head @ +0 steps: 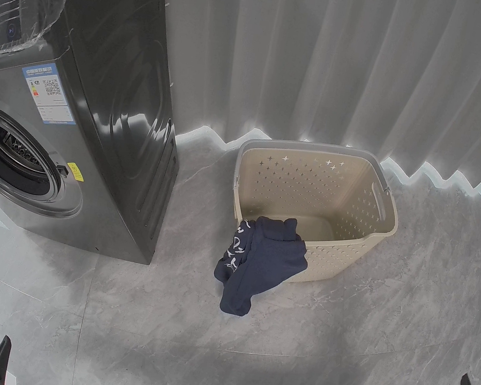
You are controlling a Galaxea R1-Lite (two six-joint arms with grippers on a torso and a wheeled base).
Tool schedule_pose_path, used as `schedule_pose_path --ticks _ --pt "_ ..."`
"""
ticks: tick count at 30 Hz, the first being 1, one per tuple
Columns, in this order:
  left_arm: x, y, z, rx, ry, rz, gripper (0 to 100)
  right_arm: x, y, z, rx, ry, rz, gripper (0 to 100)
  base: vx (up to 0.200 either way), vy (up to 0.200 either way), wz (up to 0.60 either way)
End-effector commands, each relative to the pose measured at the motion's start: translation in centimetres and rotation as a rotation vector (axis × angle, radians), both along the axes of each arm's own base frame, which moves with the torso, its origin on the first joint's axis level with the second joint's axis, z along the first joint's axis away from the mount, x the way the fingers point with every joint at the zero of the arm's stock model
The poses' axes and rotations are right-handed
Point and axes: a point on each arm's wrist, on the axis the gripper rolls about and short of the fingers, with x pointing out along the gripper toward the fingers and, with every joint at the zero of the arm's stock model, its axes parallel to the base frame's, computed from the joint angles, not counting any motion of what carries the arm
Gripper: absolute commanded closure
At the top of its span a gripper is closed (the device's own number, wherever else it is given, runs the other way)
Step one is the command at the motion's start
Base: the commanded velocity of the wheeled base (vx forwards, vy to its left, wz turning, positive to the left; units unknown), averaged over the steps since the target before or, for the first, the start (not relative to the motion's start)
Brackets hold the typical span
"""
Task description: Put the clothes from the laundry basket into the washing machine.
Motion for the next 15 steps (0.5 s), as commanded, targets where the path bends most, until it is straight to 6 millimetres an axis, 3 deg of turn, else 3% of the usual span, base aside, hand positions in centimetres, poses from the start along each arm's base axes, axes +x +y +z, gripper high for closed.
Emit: schedule_pose_path --ticks 1,4,10,12,13,14,15 --pt "0.0 0.0 -0.5 0.000 0.002 -0.002 0 -1.3 0.0 3.8 0.005 -0.127 0.008 0 0.000 0.000 0.00" --pt "0.0 0.0 -0.5 0.000 0.002 -0.002 0 -0.3 0.1 4.1 0.002 0.011 0.042 0 0.000 0.000 0.00" --pt "0.0 0.0 -0.5 0.000 0.002 -0.002 0 5.3 0.4 6.8 0.032 0.265 0.192 0 0.000 0.000 0.00" --pt "0.0 0.0 -0.5 -0.002 0.002 -0.002 0 8.8 0.4 7.5 0.026 0.322 0.208 0 0.000 0.000 0.00" --pt "0.0 0.0 -0.5 -0.002 0.002 -0.002 0 8.8 0.4 7.5 0.026 0.322 0.208 0 0.000 0.000 0.00" --pt "0.0 0.0 -0.5 -0.002 0.002 -0.002 0 11.6 0.7 7.4 0.013 0.354 0.242 0 0.000 0.000 0.00" --pt "0.0 0.0 -0.5 -0.002 0.002 -0.002 0 12.7 1.0 7.3 0.012 0.369 0.270 0 0.000 0.000 0.00"
